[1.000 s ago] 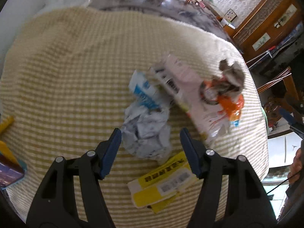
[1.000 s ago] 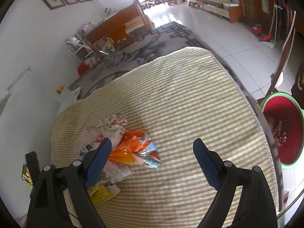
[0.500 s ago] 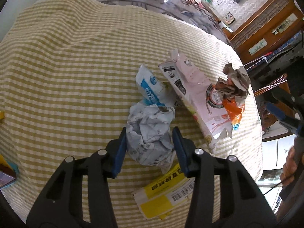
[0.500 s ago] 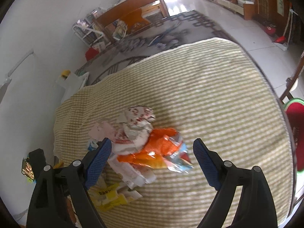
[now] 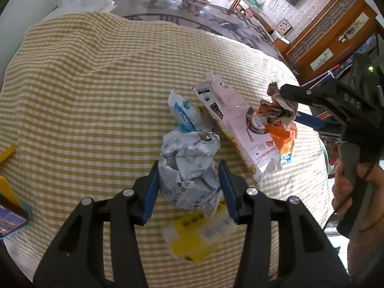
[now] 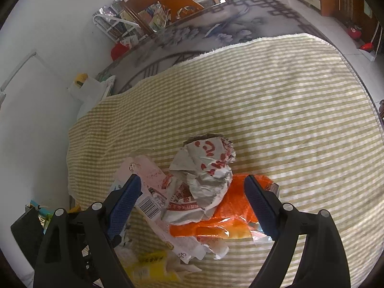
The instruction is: Collect trash
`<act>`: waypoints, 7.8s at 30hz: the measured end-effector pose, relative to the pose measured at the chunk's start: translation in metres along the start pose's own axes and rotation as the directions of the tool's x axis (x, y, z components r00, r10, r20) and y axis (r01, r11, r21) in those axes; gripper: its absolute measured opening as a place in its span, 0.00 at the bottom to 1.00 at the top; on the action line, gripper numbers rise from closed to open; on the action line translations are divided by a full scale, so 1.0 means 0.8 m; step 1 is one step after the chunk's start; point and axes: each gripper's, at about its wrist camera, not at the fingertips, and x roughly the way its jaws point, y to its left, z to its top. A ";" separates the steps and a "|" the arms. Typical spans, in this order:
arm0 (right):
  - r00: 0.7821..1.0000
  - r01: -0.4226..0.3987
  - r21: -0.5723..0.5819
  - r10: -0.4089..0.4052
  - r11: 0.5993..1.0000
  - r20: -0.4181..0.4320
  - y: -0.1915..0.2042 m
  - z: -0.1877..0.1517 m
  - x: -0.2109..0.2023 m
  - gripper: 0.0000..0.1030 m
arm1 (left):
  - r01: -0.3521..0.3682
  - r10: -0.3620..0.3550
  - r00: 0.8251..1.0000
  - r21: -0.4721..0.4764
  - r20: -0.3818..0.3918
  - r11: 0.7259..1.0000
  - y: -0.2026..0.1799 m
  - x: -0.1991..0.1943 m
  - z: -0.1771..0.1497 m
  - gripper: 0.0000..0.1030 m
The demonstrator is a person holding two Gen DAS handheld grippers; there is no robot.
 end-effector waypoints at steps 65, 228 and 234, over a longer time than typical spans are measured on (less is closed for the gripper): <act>0.998 0.034 -0.010 -0.034 0.999 -0.059 -0.046 -0.034 0.017 0.69 | 0.064 -0.065 0.997 -0.022 -0.035 0.998 -0.007 0.031 0.009 0.45; 0.978 0.025 0.217 -0.069 0.976 0.198 -0.188 -0.029 -0.167 0.82 | 0.109 -0.115 0.993 0.142 0.029 0.984 -0.177 0.026 0.032 0.67; 0.983 0.015 0.178 -0.047 0.984 0.176 -0.134 -0.031 -0.139 0.82 | 0.078 -0.084 0.996 0.121 0.044 0.990 -0.112 0.006 0.030 0.67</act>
